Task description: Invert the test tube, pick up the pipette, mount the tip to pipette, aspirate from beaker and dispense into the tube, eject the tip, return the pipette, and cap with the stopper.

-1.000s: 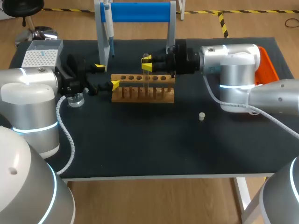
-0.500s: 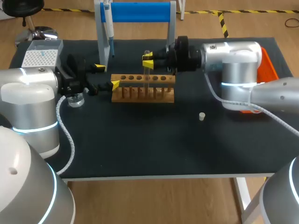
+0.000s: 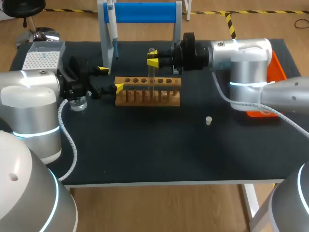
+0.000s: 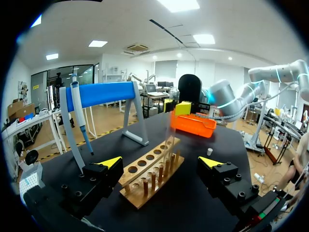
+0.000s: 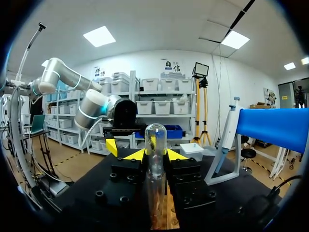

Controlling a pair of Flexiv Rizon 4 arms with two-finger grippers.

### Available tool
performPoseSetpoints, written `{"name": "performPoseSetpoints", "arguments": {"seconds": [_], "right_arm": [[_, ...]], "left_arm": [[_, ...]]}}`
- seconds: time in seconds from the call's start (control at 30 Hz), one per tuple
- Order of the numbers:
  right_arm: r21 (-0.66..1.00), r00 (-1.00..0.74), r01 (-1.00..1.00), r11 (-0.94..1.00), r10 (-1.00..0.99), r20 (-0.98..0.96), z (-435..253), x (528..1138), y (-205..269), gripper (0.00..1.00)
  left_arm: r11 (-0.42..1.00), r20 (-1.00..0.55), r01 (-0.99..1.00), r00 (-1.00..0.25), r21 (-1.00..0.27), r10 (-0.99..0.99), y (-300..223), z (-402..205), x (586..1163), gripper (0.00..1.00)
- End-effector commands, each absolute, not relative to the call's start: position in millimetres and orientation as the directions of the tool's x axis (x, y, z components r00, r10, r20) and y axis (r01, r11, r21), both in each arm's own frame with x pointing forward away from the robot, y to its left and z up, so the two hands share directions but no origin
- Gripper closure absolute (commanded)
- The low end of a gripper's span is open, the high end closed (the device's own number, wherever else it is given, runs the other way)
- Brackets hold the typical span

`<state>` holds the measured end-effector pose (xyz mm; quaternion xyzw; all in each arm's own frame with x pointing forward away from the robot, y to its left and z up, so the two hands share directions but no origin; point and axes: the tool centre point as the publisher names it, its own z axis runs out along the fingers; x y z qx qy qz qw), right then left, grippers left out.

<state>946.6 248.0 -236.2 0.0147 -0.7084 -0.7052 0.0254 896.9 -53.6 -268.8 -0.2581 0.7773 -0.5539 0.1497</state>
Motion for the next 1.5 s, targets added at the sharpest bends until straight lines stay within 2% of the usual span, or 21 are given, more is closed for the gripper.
{"name": "performPoseSetpoints", "arguments": {"seconds": [0.03, 0.77, 1.5], "right_arm": [[1.000, -0.998, 0.018, 0.023, -0.058, 0.019, -229.0, 944.3, 246.3, 1.00], [1.000, -0.999, 0.007, 0.020, -0.052, 0.008, -194.4, 924.2, 229.3, 1.00], [1.000, -0.999, 0.007, 0.020, -0.052, 0.008, -194.4, 924.2, 229.3, 1.00]], "left_arm": [[0.253, 0.051, -0.234, -0.820, -0.939, -0.571, -54.8, -269.6, 896.2, 0.00], [0.253, 0.051, -0.234, -0.820, -0.939, -0.571, -54.8, -269.6, 896.2, 0.00], [0.253, 0.051, -0.234, -0.820, -0.939, -0.571, -54.8, -269.6, 896.2, 0.00]]}}
